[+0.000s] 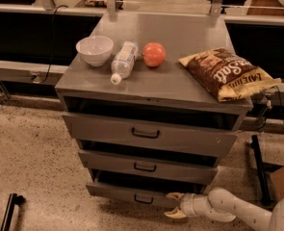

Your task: Open bottom drawer

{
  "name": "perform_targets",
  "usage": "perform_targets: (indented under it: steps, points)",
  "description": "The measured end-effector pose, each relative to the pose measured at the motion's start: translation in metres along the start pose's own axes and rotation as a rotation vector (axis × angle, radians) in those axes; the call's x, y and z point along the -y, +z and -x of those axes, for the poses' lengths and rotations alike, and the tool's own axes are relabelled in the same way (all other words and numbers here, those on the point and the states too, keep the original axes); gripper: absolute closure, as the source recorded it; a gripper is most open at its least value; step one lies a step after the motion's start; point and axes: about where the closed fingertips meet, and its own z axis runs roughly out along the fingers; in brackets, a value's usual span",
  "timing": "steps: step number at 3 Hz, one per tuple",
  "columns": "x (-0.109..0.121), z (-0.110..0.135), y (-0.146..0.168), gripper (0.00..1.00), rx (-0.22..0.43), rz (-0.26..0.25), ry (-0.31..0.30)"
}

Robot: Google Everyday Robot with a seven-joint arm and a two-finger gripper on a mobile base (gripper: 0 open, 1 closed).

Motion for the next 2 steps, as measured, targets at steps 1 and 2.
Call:
perform_targets:
  steps: [1,2]
  points:
    - [-0.034,0.023,-0.011,0.44,0.067,0.069,-0.016]
    - [-0.064,0.033,-0.017,0.38,0.100,0.129,-0.004]
